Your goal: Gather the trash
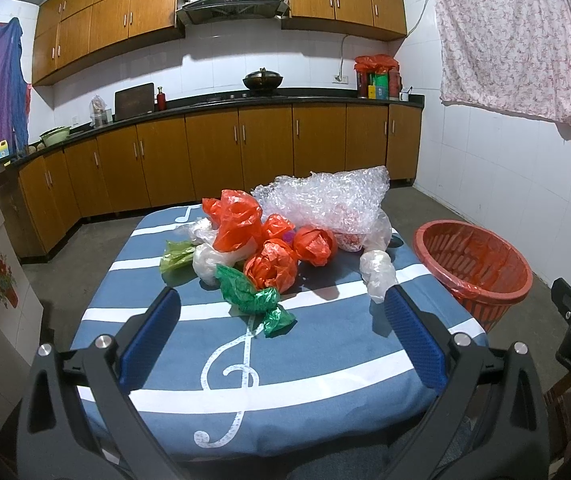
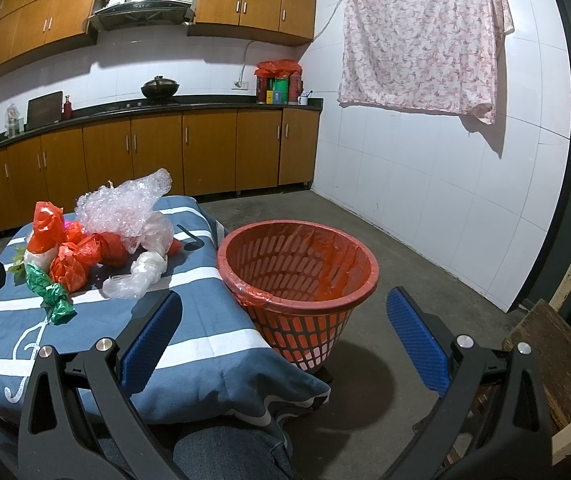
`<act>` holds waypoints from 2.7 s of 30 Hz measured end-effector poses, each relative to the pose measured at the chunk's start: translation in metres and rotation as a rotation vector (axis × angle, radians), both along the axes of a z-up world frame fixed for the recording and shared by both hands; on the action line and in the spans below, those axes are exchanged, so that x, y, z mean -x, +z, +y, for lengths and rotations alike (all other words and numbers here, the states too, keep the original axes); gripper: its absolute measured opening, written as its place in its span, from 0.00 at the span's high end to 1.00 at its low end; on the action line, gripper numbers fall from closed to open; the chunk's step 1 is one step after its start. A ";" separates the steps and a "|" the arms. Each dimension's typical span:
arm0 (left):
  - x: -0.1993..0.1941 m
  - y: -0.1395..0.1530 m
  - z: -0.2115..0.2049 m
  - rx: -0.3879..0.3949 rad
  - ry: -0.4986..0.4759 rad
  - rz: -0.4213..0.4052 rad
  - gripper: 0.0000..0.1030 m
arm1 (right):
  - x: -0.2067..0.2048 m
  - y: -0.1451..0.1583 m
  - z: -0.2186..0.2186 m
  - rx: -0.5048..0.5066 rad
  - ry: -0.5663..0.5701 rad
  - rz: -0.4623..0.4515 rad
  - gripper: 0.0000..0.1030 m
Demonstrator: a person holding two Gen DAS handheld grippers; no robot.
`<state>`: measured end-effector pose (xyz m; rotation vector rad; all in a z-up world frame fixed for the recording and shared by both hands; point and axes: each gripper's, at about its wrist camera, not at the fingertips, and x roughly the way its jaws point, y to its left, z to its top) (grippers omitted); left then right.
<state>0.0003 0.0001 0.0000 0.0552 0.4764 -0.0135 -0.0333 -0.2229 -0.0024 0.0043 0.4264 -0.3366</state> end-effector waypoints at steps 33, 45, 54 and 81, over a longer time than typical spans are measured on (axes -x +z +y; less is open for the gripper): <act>0.000 0.000 0.000 0.003 0.000 0.004 0.04 | 0.000 0.000 0.001 0.000 0.000 0.000 0.02; -0.001 0.000 0.000 0.004 0.000 0.006 0.04 | -0.001 0.000 0.000 0.001 0.000 0.001 0.02; -0.001 0.000 0.001 0.005 0.000 0.008 0.04 | -0.001 -0.001 0.000 0.000 -0.001 0.001 0.02; -0.025 -0.027 0.062 0.064 0.194 0.055 0.04 | -0.098 -0.011 0.031 -0.101 0.197 0.085 0.20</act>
